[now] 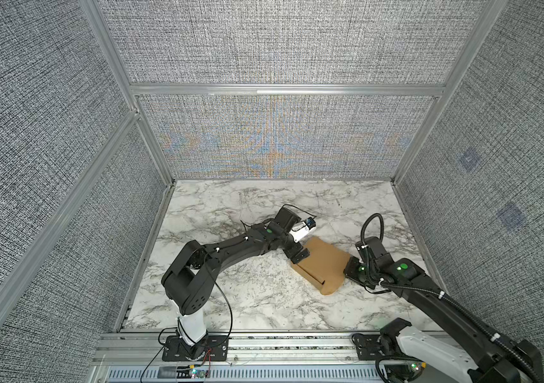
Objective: Assemble paper box
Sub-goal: Close the paper box at the center of the table.
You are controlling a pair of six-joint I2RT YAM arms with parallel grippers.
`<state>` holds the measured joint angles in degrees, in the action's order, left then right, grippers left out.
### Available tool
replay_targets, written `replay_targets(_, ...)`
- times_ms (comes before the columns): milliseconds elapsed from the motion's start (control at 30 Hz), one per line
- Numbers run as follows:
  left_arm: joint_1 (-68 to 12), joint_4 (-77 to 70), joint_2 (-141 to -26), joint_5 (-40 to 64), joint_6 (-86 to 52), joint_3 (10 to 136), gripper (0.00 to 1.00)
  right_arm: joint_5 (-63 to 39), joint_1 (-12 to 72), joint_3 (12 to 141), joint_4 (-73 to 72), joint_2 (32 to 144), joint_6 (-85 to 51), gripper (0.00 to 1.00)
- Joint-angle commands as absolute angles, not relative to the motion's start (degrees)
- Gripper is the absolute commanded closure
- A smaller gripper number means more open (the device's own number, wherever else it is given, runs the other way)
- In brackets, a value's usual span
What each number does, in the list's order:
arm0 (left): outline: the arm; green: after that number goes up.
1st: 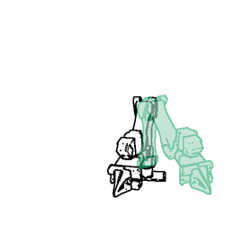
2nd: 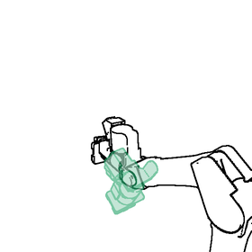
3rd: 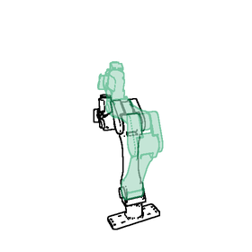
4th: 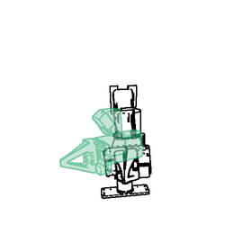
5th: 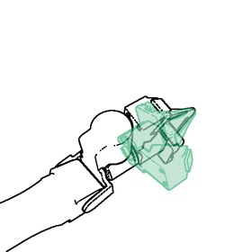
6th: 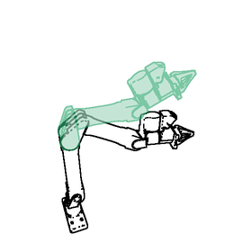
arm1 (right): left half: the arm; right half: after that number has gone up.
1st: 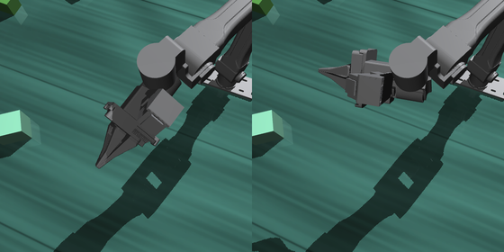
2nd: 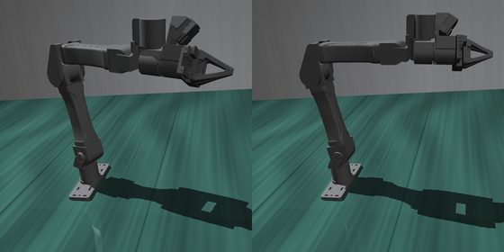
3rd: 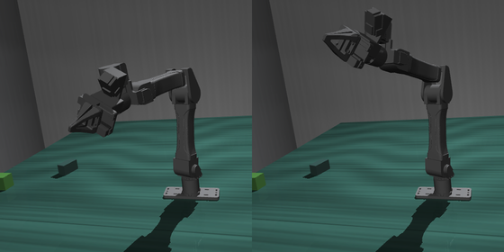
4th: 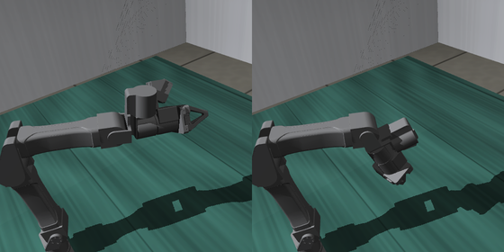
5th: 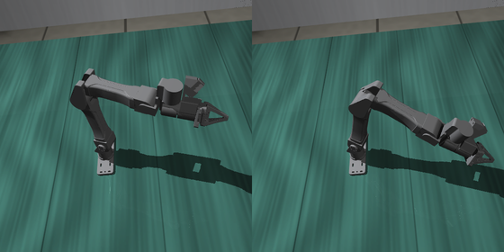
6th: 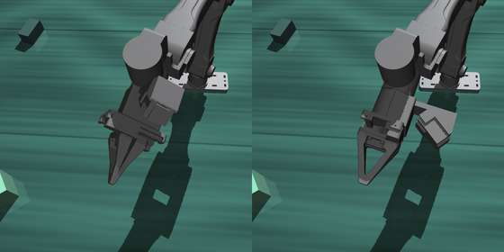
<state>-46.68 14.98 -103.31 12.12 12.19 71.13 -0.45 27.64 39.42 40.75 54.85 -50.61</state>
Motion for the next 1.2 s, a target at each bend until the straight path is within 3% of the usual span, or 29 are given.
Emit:
replay_targets(0, -46.9, 14.7, -103.9, 10.5, 13.1, 70.2, 0.01, -0.7, 27.6, 38.8, 38.3, 54.8, -51.7, 0.77)
replay_targets(433, -46.4, 9.8, -107.4, 3.7, 17.9, 67.4, 0.01, -2.8, 27.9, 36.0, 28.3, 58.2, -53.0, 0.77)
replay_targets(667, -42.7, 13.3, -112.3, 1.2, 19.8, 74.3, 0.01, -2.8, 28.0, 38.1, 26.7, 59.7, -50.6, 0.77)
replay_targets(767, -41.1, 18.3, -115.1, -1.9, 20.7, 80.8, 0.01, 1.8, 27.4, 40.8, 30.2, 59.4, -47.5, 0.77)
replay_targets(933, -39.0, 20.4, -112.2, -1.7, 19.4, 84.0, 0.01, 0.7, 20.8, 44.6, 27.4, 60.7, -37.1, 0.75)
replay_targets(1167, -37.7, 19.1, -104.8, 8.1, 5.1, 75.4, 0.0, -10.2, 11.2, 59.0, 22.2, 77.9, -22.4, 0.71)
